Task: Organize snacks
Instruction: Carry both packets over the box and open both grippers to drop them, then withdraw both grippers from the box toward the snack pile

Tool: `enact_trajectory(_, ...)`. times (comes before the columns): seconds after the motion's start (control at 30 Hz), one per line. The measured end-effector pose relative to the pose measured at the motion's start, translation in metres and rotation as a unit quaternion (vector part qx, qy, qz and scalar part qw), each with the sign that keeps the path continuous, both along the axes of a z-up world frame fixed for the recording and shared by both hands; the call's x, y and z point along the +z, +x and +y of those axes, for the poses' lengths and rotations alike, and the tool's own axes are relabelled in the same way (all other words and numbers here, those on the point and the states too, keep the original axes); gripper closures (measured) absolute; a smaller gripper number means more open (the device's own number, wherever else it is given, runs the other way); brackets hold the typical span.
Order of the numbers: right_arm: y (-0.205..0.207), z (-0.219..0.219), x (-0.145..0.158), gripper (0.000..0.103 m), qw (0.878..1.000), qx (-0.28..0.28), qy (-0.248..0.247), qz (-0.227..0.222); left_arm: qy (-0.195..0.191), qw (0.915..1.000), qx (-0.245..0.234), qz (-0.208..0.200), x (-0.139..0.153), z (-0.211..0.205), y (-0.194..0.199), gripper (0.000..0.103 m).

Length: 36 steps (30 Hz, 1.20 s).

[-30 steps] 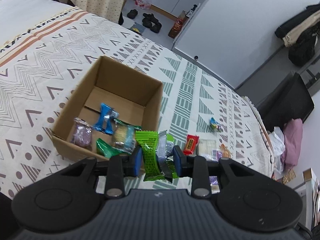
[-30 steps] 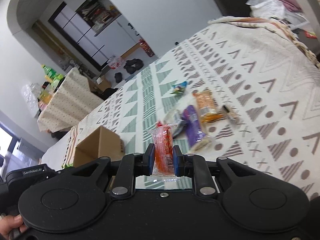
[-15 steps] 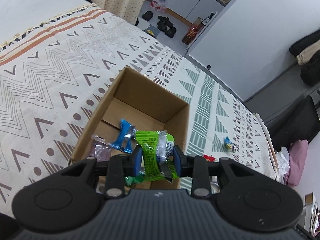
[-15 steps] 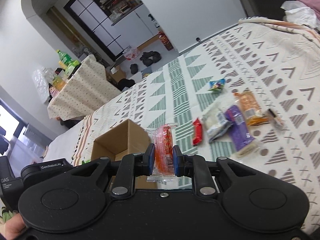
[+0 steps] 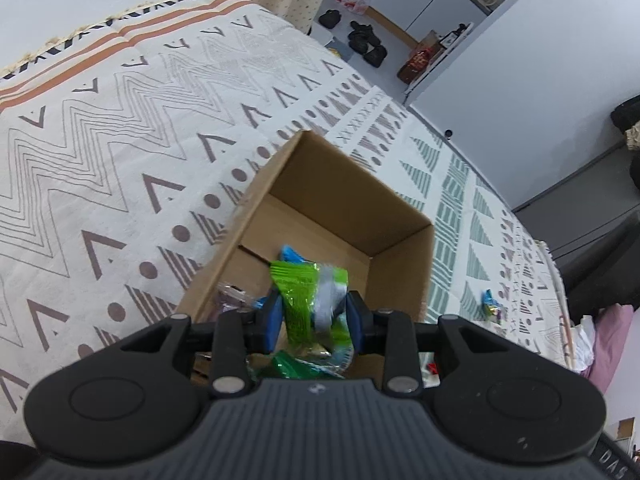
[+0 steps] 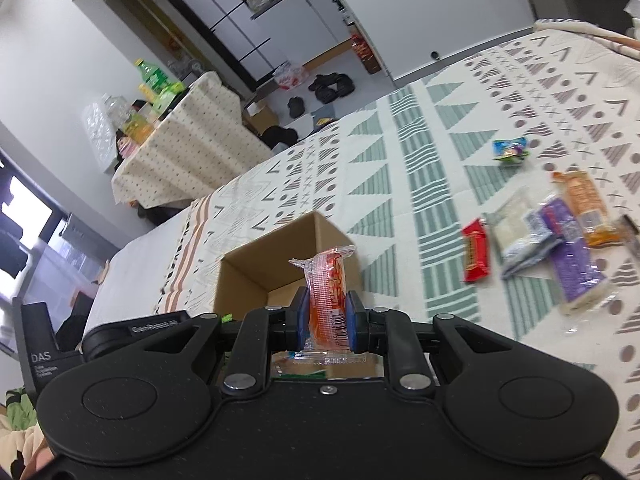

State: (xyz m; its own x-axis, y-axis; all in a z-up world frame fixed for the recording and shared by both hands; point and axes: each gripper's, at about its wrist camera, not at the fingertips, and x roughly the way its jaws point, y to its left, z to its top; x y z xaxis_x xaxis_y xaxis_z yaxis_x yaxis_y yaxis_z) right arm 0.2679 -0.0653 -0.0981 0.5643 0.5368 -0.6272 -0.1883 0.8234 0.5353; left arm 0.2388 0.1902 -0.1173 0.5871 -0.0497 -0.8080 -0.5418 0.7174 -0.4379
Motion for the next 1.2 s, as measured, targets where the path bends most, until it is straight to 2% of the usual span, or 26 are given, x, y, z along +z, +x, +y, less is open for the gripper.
enact_trajectory(0.07, 0.002, 0.011, 0.001, 0.084, 1.0, 0.008, 0.002, -0.001, 0.013, 0.9998, 0.005, 0.014, 0.001, 0.0, -0.001, 0.067)
enact_trajectory(0.17, 0.004, 0.024, 0.003, 0.084, 1.0, 0.018, 0.007, -0.004, 0.003, 0.9999, -0.002, 0.013, 0.003, -0.001, -0.002, 0.058)
enact_trajectory(0.3, 0.003, 0.034, 0.006, 0.081, 0.999, 0.031, 0.017, -0.005, 0.017, 0.9998, 0.004, 0.009, 0.01, -0.003, -0.009, 0.045)
enact_trajectory(0.4, 0.001, 0.032, 0.008, 0.069, 0.999, 0.032, 0.026, -0.008, 0.02, 0.9997, 0.011, 0.01, 0.014, -0.003, -0.013, 0.037)
enact_trajectory(0.47, -0.001, 0.026, 0.011, 0.06, 0.999, 0.026, 0.029, -0.011, 0.019, 0.9996, 0.014, 0.012, 0.016, -0.003, -0.015, 0.036)
enact_trajectory(0.57, -0.006, 0.011, 0.015, 0.053, 0.999, 0.012, 0.03, -0.014, 0.024, 0.9995, 0.013, 0.016, 0.02, -0.007, -0.017, 0.031)
enact_trajectory(0.7, -0.012, -0.014, 0.017, 0.049, 0.999, -0.011, 0.026, -0.018, 0.032, 0.9992, 0.009, 0.02, 0.026, -0.018, -0.02, 0.02)
enact_trajectory(0.8, -0.019, -0.033, 0.017, 0.044, 0.999, -0.024, 0.019, -0.02, 0.044, 0.9982, 0.012, 0.039, 0.029, -0.027, -0.021, 0.019)
enact_trajectory(0.9, -0.024, -0.048, 0.017, 0.037, 0.999, -0.033, 0.012, -0.023, 0.041, 0.9988, -0.002, 0.027, 0.033, -0.038, -0.024, 0.019)
enact_trajectory(0.97, -0.029, -0.057, 0.018, 0.029, 0.999, -0.039, 0.008, -0.027, 0.046, 0.9986, -0.015, 0.022, 0.036, -0.047, -0.025, 0.016)
enact_trajectory(1.03, -0.033, -0.065, 0.018, 0.022, 0.998, -0.046, 0.005, -0.031, 0.054, 0.9981, -0.025, 0.015, 0.039, -0.057, -0.026, 0.009)
enact_trajectory(1.2, -0.04, -0.087, 0.019, 0.007, 0.997, -0.06, -0.001, -0.038, 0.06, 0.9973, -0.042, -0.003, 0.049, -0.077, -0.029, 0.002)
